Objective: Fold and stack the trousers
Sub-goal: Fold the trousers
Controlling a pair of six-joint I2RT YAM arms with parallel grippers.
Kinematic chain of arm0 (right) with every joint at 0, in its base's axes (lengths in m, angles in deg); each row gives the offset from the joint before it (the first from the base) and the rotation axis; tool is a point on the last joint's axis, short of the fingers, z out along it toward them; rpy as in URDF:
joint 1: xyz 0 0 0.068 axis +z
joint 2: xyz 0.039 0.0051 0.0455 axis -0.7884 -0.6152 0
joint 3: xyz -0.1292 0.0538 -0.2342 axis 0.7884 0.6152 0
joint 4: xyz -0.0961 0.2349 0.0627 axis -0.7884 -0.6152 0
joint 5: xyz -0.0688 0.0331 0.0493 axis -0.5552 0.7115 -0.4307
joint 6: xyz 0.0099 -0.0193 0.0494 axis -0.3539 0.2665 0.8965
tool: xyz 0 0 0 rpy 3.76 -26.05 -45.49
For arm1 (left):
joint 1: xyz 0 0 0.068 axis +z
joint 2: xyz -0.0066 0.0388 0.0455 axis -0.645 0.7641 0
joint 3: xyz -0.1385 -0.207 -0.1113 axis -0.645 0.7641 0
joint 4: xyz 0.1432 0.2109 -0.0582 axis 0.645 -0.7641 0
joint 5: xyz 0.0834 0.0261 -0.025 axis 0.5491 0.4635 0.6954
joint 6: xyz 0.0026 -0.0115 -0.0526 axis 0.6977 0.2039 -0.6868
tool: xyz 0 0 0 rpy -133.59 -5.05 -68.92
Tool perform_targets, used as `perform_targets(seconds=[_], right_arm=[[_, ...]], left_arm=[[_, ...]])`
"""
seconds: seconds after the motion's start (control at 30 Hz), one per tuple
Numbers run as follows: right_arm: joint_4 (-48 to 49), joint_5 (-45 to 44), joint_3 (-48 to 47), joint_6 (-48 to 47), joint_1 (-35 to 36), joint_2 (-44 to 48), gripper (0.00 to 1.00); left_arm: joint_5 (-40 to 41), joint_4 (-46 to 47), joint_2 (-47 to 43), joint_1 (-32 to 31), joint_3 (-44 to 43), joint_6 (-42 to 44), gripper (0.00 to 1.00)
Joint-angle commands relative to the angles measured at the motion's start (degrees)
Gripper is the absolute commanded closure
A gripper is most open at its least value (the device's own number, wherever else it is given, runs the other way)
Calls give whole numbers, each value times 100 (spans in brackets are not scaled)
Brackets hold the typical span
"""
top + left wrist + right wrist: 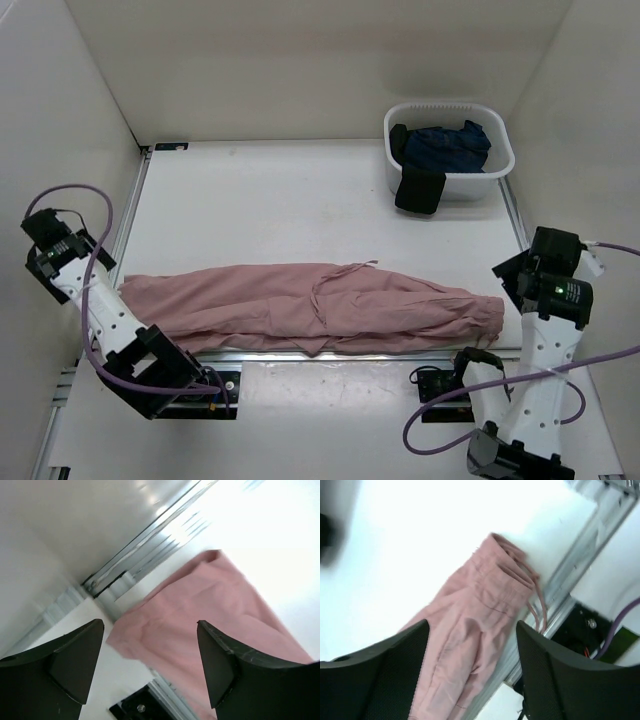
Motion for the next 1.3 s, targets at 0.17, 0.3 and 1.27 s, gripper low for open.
perform_targets(seconds=[0.17,0.3,1.27], right_arm=[[1133,1862,45,-21,161,230,51],[1942,2359,784,146,757,-593,64],[2480,338,2984,1271,2236,-2334,100]], left_arm=[[-121,-368,613,-1418,444,-1,19],[484,247,948,-1982,1129,-1,25],[742,907,2054,-2159,1546,-1,27]])
